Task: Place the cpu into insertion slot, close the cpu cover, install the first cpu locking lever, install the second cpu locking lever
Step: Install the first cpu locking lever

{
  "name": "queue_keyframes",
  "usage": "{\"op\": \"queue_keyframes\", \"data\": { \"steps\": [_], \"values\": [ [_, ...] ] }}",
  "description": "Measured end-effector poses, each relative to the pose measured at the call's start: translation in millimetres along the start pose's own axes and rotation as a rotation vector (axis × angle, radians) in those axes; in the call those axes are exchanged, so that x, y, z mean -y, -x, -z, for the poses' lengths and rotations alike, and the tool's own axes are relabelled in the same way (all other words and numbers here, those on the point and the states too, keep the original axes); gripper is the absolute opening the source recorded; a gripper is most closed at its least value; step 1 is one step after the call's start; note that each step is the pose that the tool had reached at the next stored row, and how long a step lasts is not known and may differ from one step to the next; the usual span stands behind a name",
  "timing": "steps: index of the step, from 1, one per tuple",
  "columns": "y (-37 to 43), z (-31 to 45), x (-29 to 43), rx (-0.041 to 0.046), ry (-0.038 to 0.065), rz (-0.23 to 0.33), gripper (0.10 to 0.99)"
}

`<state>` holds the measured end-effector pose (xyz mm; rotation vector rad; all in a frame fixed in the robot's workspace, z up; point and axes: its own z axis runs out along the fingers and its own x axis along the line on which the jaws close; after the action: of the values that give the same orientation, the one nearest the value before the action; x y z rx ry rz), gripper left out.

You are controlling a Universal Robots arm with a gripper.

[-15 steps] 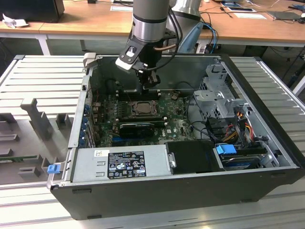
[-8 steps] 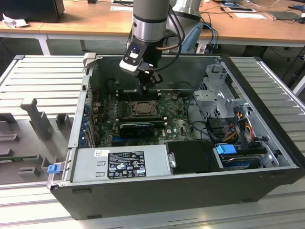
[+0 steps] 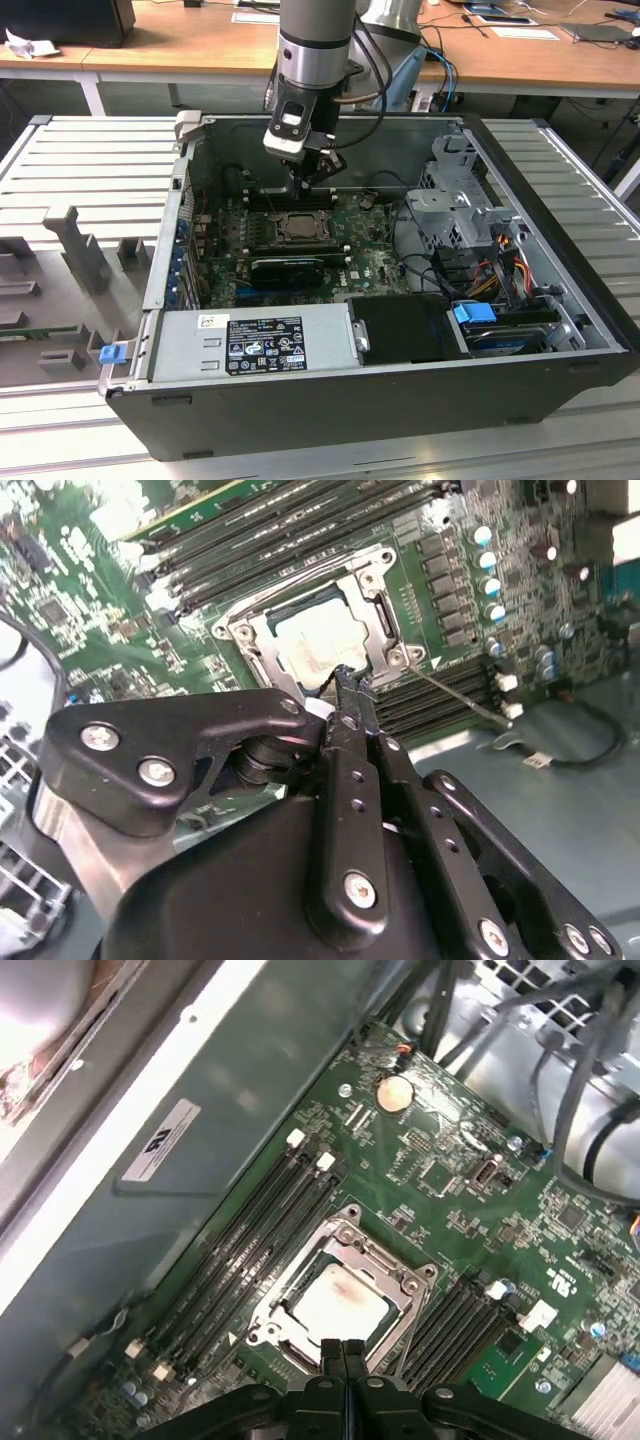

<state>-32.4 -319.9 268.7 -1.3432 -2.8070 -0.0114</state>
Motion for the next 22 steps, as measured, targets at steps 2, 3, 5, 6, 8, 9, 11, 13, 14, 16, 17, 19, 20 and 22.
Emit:
{"op": "queue_keyframes", "data": {
  "steps": [2,3,5,6,8,9,11,13,14,16,17,19,20,22],
  "values": [
    [0.0,-0.1,0.0,0.0003,-0.001,0.033,0.106],
    [0.0,-0.2,0.0,0.0004,-0.002,0.063,0.106],
    [0.1,-0.4,0.0,0.0007,-0.004,0.119,0.106],
    [0.1,-0.4,0.0,0.0009,-0.004,0.141,0.106],
    [0.0,-0.5,0.0,0.0010,-0.005,0.167,0.106],
    [0.1,-0.6,0.0,0.0012,-0.006,0.189,0.106],
    [0.1,-0.7,0.0,0.0013,-0.006,0.211,0.106],
    [0.1,-0.9,0.0,0.0015,-0.007,0.235,0.106],
    [0.1,-1.0,0.0,0.0015,-0.007,0.248,0.106],
    [0.1,-1.2,0.0,0.0017,-0.008,0.272,0.106],
    [0.1,-1.3,0.0,0.0017,-0.008,0.282,0.106],
    [0.1,-1.5,0.0,0.0019,-0.009,0.303,0.106],
    [0.1,-1.7,0.0,0.0020,-0.010,0.323,0.106],
    [0.1,-2.2,0.1,0.0022,-0.011,0.354,0.106]
  ]
}}
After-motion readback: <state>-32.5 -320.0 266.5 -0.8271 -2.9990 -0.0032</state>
